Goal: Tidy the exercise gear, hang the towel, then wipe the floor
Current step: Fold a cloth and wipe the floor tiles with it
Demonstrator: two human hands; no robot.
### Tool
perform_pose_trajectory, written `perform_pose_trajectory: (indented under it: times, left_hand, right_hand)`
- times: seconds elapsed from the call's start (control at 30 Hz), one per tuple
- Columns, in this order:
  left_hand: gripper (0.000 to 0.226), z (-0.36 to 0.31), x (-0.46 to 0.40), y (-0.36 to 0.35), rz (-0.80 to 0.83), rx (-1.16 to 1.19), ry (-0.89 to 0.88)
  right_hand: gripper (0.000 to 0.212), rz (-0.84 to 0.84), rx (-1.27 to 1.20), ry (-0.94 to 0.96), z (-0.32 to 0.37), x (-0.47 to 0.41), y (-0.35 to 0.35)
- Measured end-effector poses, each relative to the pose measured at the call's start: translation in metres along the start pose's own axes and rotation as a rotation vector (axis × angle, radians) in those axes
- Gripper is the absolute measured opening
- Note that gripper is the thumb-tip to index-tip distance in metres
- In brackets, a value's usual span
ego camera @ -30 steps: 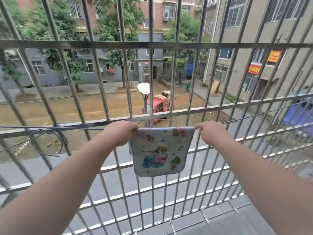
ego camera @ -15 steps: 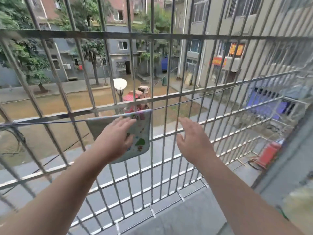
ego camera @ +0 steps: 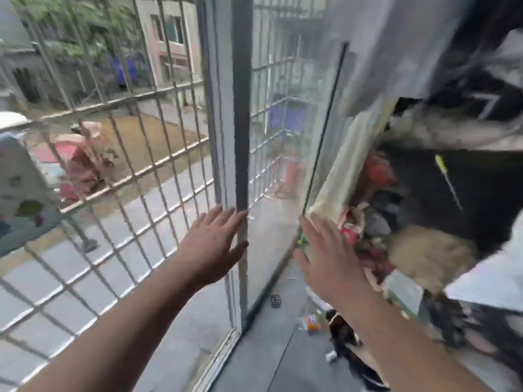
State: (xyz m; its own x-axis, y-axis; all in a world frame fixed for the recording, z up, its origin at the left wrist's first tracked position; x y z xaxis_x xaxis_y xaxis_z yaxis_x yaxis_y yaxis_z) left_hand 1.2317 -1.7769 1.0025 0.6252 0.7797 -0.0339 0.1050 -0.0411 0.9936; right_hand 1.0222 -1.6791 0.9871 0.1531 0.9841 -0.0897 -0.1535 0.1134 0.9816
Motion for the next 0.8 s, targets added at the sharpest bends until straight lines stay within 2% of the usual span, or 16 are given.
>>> perform_pose_trajectory:
  times: [0.17, 0.33, 0.7, 0.8]
  left_hand:
    - [0.067, -0.164, -0.053, -0.034, 0.067, -0.009, -0.275]
    - [0.072, -0.332, -0.065, -0.057, 0.111, -0.001, -0.601]
    - [0.066, -0.611, -0.047, -0.128, 0.218, -0.048, -1.235]
    - [0.069, -0.672, -0.049, -0.145, 0.212, -0.045, -1.343]
  right_hand:
    - [0.067, 0.0, 0.003, -0.361, -0.14, 0.114, 0.014]
    - [0.068, -0.086, 0.001, -0.656, -0.237, 0.228, 0.037]
    - [0.064, -0.141, -0.011, -1.318, -0.341, 0.433, 0.041]
    - [0.066, -0.142, 0.005, -1.456, -0.366, 0.465, 0.038]
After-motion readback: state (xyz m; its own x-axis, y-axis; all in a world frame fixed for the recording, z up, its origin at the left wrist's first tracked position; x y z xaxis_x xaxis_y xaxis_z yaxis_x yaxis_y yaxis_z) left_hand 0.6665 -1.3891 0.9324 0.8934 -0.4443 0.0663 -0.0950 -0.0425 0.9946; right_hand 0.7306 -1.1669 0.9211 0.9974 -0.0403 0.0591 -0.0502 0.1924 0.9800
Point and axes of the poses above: each hand's wrist, its own x-axis away from the middle knuckle, its own y-axis out of the back of the hand, z = x × y, the point moved 4 cm from there along -x, towards the middle knuckle, and after that the axes turned 6 degrees about z, right-handed, at the moved point
